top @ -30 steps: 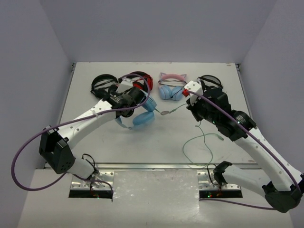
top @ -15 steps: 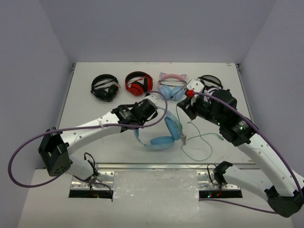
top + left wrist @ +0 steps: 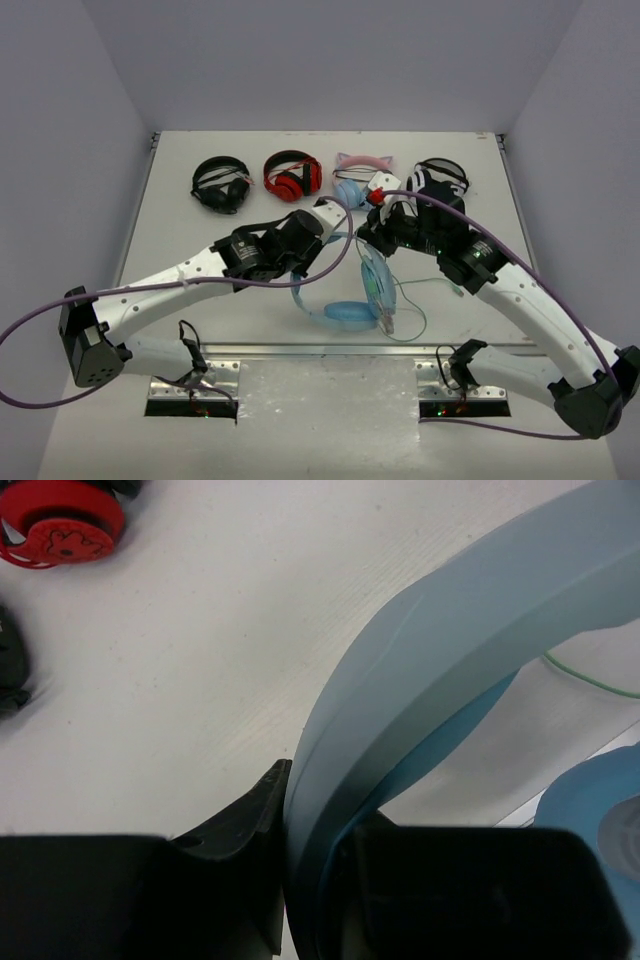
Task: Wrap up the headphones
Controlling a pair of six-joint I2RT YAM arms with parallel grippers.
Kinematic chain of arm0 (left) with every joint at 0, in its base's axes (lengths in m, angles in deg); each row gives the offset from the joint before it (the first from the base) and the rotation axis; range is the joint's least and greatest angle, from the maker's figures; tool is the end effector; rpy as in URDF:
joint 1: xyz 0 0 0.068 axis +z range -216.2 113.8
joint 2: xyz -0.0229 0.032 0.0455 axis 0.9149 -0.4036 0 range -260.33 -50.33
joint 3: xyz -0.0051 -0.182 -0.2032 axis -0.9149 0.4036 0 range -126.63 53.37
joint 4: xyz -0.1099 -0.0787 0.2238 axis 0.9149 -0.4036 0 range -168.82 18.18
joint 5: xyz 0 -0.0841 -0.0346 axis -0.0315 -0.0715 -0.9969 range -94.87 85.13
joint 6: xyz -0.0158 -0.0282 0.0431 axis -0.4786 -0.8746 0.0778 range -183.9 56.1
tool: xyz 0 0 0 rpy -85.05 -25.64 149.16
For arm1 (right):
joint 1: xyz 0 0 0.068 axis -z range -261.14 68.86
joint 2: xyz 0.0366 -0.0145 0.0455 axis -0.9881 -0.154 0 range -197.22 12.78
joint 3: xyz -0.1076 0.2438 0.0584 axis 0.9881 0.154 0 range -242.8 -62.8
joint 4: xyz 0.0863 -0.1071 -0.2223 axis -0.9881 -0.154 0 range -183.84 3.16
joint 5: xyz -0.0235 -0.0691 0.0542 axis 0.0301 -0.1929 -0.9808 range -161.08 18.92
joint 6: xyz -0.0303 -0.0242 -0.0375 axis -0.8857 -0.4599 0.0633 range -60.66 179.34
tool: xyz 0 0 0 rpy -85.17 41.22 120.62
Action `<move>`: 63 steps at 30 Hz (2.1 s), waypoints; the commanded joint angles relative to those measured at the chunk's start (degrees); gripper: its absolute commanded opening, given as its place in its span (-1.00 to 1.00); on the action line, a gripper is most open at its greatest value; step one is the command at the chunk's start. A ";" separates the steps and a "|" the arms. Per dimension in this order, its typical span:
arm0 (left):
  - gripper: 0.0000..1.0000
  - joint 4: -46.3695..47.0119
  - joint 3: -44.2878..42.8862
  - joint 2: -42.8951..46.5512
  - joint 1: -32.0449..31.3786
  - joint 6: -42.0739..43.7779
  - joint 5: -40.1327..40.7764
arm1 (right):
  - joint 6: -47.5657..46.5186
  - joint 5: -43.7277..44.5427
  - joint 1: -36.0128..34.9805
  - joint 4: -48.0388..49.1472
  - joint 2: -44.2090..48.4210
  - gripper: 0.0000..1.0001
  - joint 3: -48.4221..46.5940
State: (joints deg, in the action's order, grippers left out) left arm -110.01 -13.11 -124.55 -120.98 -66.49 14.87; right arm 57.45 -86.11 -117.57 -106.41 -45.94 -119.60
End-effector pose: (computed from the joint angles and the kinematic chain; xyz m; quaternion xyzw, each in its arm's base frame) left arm 0.1677 -0.2169 0.3169 0.3439 0.8484 -0.0380 0.4005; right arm 0.1800 0.1444 0.3512 -0.3385 0.7499 0.2688 0.5008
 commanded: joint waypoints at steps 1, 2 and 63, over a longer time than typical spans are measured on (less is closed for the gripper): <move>-0.99 5.94 0.12 4.16 -0.59 0.83 -7.35 | 0.13 1.40 -0.14 3.14 -1.13 -0.97 -0.51; -0.99 6.29 0.56 4.60 -0.59 1.01 -8.66 | 0.05 1.93 -0.14 3.14 -1.40 -0.97 -0.42; -0.99 -12.25 -40.49 -5.49 16.45 -30.10 32.02 | 43.21 -24.09 -3.47 89.39 -16.27 -0.97 42.11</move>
State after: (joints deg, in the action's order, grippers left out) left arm -126.45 -51.92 -130.43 -106.84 -92.72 43.18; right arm 102.94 -113.08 -119.36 -16.17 -67.71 -78.75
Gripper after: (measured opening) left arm 0.144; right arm 0.013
